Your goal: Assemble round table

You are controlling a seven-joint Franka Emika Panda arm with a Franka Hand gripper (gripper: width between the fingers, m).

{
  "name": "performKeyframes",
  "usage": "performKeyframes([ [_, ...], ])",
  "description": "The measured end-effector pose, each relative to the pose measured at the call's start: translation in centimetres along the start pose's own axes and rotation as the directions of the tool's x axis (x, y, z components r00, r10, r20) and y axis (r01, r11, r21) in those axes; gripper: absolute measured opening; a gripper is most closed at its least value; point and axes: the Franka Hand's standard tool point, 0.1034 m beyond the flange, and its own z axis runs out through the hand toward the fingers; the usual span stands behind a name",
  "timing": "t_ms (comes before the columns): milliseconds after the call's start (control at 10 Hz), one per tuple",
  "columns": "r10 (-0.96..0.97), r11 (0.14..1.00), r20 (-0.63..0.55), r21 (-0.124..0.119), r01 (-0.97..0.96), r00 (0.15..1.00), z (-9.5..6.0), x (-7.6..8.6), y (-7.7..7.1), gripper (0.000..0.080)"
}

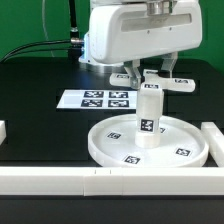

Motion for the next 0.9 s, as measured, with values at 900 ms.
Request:
performKeyframes([
  [900, 0.812, 0.583, -0.02, 0.061, -0.81, 0.583, 0.1, -0.39, 0.12, 0.0445],
])
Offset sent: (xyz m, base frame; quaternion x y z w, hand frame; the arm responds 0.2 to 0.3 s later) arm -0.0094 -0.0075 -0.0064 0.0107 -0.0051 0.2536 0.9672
